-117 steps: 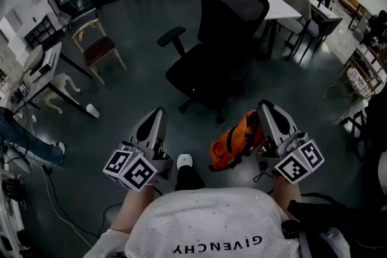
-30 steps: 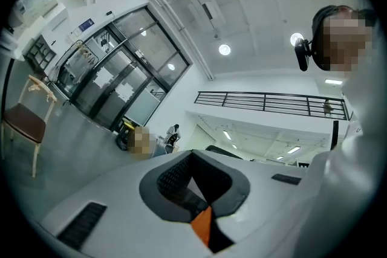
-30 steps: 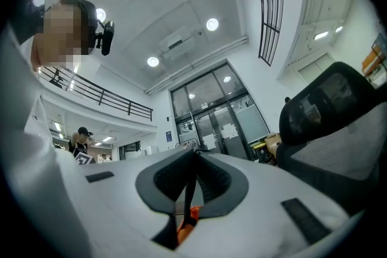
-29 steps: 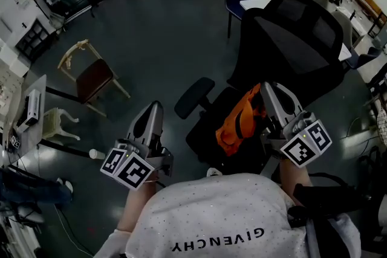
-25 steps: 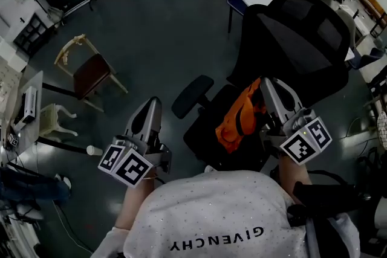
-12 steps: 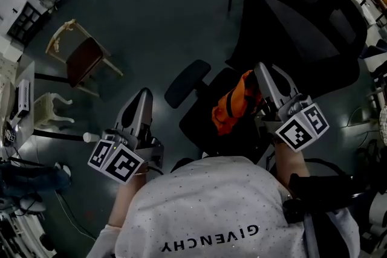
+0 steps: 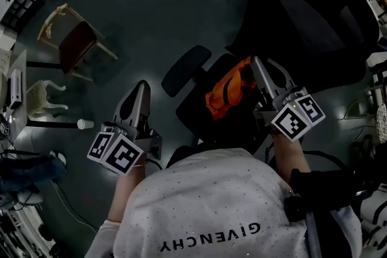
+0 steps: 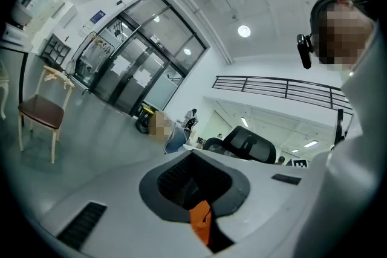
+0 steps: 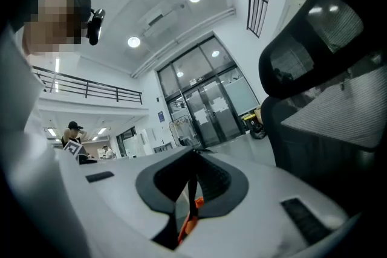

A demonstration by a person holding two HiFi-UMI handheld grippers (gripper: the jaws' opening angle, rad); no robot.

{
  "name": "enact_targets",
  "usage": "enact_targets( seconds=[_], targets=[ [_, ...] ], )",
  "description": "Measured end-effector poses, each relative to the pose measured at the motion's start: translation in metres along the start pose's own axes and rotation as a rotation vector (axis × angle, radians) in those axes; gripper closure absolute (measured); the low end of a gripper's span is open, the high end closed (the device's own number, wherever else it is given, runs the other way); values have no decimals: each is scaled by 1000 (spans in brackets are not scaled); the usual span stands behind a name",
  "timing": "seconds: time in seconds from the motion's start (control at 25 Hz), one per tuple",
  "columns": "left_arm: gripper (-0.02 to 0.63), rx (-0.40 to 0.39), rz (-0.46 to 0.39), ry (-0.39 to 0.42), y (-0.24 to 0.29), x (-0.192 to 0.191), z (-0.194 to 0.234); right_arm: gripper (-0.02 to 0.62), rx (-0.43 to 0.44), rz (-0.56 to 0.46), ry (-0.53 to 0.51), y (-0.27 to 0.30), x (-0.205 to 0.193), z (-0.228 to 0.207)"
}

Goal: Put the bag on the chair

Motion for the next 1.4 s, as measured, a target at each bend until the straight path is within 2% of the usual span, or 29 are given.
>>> enact_targets(
  seconds=[0.28, 0.52, 0.72, 0.96, 1.28, 1.4],
  targets=[
    [604, 36, 45, -18, 4, -18, 26, 580, -41, 127, 42, 16, -50, -12],
    [604, 27, 82, -39, 15, -36, 29, 583, -108, 229, 72, 17, -96, -30],
    [604, 5, 105, -35, 17, -39, 17, 583, -146, 261, 130, 8, -120, -43],
    [604, 38, 123, -22, 21, -50, 16, 586, -142, 290, 197, 5, -142, -63],
    [604, 39, 143, -23, 24, -50, 20, 586, -193, 420, 275, 0, -206, -87],
    [604, 36, 163, -16, 27, -56, 21, 584, -217, 429, 355, -11, -228, -95]
  ],
)
Point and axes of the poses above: the fingertips, and each gripper's own axes: y forward along the fingers, z to its left, x out of its top, the point moved 1 cm from there along -y, backward along the fingers, and after that the axes turned 4 degrees about z, right-handed, at the moved point
